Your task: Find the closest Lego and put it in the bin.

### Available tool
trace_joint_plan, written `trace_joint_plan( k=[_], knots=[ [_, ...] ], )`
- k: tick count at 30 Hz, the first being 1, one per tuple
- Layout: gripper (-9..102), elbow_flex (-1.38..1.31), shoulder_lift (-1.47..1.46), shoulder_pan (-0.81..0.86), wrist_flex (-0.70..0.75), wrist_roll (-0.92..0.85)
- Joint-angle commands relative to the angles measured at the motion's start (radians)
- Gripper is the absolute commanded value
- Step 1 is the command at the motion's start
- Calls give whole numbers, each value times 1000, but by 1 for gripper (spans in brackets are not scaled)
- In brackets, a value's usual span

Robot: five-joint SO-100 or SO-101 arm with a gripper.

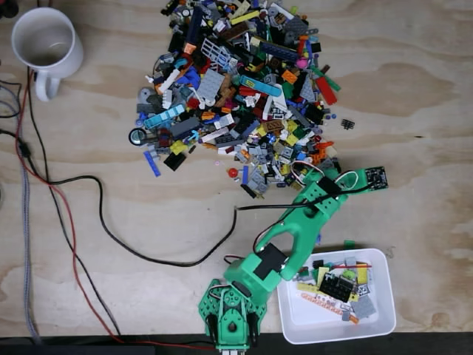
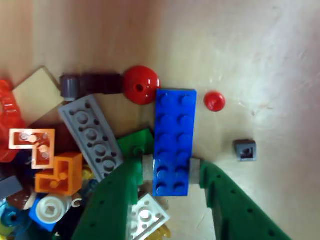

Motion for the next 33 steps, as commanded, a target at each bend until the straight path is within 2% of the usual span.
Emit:
trace_joint_plan(
  k=[1,11,25,33],
  knots=[
    [10,15,-9,-15,-31,-11],
    [7,-5,-8,-23,-20,-2],
    [7,-253,40,-58,199,40],
    [14,-206,78,-37,241,35]
  ],
)
